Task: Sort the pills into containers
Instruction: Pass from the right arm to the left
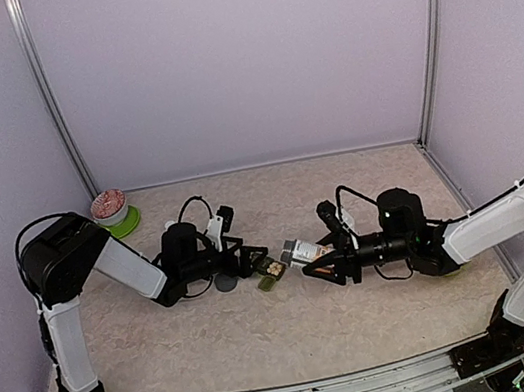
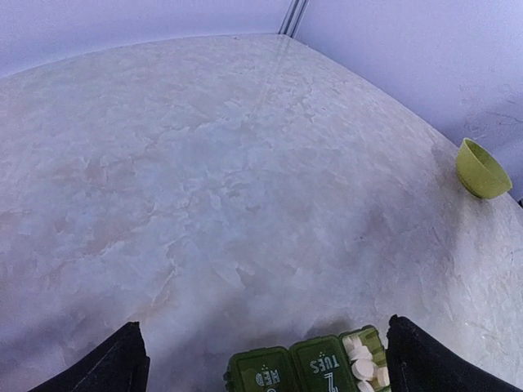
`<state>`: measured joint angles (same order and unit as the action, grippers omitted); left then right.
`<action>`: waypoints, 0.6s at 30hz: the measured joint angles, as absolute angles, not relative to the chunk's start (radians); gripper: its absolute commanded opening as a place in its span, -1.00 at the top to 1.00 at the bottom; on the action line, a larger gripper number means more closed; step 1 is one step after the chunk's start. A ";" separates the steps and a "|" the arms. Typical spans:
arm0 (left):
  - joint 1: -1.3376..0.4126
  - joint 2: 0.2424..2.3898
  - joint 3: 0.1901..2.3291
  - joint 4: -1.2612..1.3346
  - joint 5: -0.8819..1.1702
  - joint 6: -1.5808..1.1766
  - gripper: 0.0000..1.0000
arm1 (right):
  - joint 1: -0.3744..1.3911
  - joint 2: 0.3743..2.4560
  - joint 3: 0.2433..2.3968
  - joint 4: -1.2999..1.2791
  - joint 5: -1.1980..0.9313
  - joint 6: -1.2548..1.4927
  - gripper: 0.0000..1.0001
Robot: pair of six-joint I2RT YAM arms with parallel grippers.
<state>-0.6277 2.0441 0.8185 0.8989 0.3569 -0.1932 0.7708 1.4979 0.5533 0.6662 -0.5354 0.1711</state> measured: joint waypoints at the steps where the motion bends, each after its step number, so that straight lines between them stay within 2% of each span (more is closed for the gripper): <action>1: -0.628 2.031 0.818 0.887 0.353 -0.194 -0.97 | 0.770 1.493 0.533 0.710 -0.548 0.171 0.46; 11: -0.640 1.911 0.812 0.804 0.326 -0.206 -0.98 | 0.769 1.433 0.371 1.095 -0.624 0.153 0.42; 18: -0.706 1.652 0.764 0.754 0.391 -0.228 -0.98 | 0.769 1.415 0.307 1.269 -0.618 0.125 0.43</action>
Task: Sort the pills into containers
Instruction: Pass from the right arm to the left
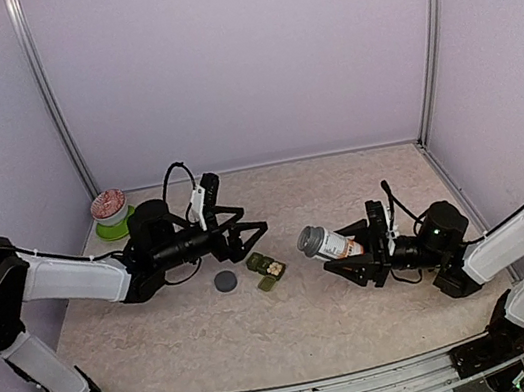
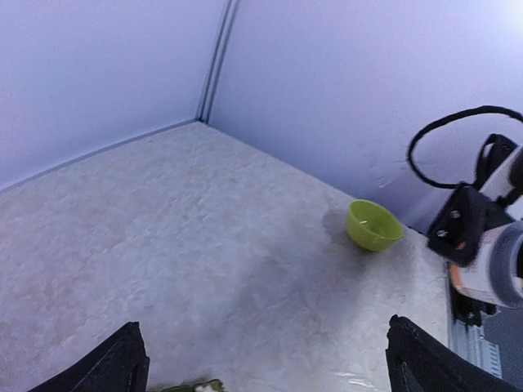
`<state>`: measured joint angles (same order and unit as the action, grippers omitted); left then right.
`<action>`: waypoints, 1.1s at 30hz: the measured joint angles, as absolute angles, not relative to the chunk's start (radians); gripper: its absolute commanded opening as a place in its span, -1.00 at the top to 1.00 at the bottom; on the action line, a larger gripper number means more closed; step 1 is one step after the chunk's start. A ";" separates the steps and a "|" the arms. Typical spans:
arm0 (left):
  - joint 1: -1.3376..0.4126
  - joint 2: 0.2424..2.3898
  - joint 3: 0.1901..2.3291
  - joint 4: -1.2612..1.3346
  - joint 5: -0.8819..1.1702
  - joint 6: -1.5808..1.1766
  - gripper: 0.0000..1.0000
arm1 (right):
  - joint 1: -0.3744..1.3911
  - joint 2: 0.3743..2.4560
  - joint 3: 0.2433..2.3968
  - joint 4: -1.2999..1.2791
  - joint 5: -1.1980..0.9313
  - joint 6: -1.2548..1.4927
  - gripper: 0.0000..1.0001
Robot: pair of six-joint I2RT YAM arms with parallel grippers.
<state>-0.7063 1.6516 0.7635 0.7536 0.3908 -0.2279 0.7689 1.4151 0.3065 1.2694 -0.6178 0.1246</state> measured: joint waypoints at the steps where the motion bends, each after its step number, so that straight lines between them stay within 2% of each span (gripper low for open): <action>1: -0.720 1.613 0.759 0.749 0.407 -0.227 -0.98 | 0.769 1.414 0.304 1.283 -0.613 0.121 0.43; 9: -0.806 1.450 0.771 0.622 0.526 -0.205 -0.98 | 0.769 1.376 0.292 1.318 -0.589 0.098 0.43; 24: -0.900 1.553 1.015 0.422 0.648 -0.166 -0.98 | 0.768 1.356 0.294 1.277 -0.606 0.086 0.43; 33: -0.917 1.613 1.085 0.321 0.652 -0.124 -0.98 | 0.768 1.358 0.297 1.275 -0.613 0.086 0.43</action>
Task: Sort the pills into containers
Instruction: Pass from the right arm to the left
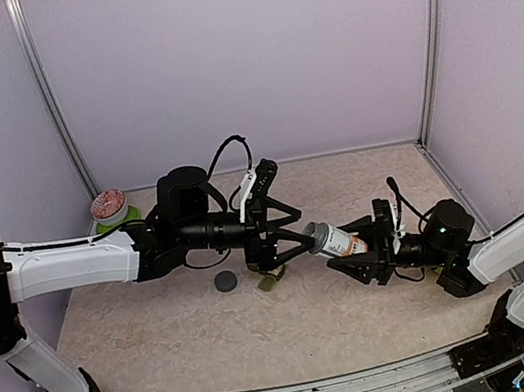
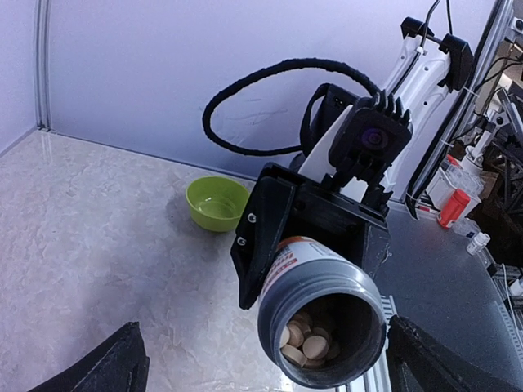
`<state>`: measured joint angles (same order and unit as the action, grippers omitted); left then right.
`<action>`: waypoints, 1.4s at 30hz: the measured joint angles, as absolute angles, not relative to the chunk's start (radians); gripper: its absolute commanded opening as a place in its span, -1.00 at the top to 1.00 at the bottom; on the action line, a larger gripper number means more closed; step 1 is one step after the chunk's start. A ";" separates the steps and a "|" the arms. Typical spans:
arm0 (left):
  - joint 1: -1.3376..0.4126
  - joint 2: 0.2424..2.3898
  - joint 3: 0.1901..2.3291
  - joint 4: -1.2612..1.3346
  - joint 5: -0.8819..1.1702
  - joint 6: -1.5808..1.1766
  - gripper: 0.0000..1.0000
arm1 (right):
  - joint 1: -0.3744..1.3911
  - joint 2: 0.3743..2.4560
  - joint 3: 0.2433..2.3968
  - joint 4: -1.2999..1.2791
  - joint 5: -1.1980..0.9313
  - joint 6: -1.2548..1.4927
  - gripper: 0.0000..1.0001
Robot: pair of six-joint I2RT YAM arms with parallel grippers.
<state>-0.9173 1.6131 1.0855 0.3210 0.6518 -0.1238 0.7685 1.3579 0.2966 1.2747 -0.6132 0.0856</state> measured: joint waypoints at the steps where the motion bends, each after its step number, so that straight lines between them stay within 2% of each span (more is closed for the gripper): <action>1: -0.918 1.615 1.090 0.314 0.653 -0.121 -0.97 | 0.768 1.358 0.297 1.272 -0.613 0.086 0.43; 15: -0.924 1.668 1.155 0.249 0.723 -0.097 -0.92 | 0.768 1.365 0.301 1.244 -0.610 0.085 0.42; 23: -0.924 1.688 1.167 0.219 0.734 -0.079 -0.58 | 0.768 1.375 0.302 1.238 -0.610 0.082 0.42; 30: -0.922 1.688 1.167 0.220 0.760 -0.081 -0.06 | 0.768 1.376 0.302 1.231 -0.602 0.081 0.40; 42: -0.913 1.688 1.168 0.225 0.779 -0.084 0.10 | 0.768 1.376 0.302 1.223 -0.585 0.078 0.17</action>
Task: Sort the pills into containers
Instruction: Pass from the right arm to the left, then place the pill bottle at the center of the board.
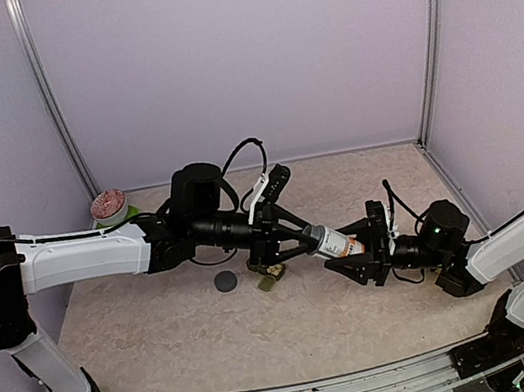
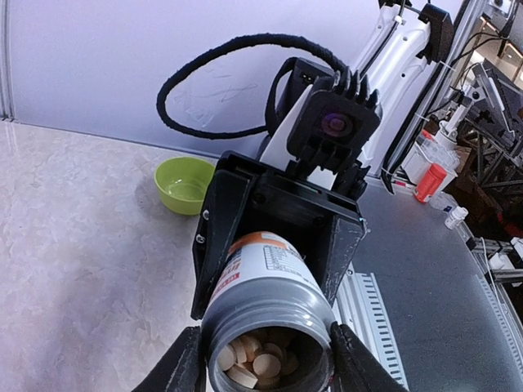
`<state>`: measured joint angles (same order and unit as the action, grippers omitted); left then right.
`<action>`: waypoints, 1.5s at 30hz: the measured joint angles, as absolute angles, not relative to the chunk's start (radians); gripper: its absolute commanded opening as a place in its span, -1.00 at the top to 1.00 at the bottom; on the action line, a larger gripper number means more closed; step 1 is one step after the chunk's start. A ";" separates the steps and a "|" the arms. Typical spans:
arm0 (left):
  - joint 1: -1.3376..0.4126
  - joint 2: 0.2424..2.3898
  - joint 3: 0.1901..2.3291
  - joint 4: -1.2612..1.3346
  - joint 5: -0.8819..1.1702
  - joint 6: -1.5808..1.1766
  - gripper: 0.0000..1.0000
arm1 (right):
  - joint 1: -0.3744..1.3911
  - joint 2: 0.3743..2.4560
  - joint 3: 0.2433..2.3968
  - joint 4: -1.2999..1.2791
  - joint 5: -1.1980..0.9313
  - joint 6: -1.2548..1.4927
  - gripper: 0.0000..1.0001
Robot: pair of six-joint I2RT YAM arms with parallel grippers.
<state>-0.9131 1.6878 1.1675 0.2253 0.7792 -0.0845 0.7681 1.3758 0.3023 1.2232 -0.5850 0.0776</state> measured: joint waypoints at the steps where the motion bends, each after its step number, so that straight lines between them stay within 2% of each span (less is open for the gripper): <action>1: -0.911 1.688 1.168 0.228 0.774 -0.084 0.11 | 0.768 1.376 0.302 1.222 -0.579 0.080 0.13; 7: -0.908 1.688 1.168 0.230 0.766 -0.089 0.11 | 0.768 1.376 0.305 1.212 -0.562 0.083 -0.26; 12: -0.901 1.688 1.167 0.229 0.767 -0.104 0.10 | 0.768 1.376 0.330 1.197 -0.555 0.073 -0.33; 16: -0.898 1.691 1.167 0.229 0.767 -0.108 0.10 | 0.768 1.376 0.336 1.195 -0.546 0.071 -0.49; 22: -0.897 1.697 1.168 0.215 0.761 -0.108 0.10 | 0.768 1.375 0.352 1.155 -0.527 0.067 -0.98; 37: -0.888 1.785 1.238 0.108 0.591 -0.057 0.04 | 0.768 1.167 0.382 0.870 -0.401 0.044 -1.00; 45: -0.887 1.915 1.369 0.026 0.450 0.002 0.08 | 0.768 1.067 0.379 0.742 -0.251 0.055 -1.00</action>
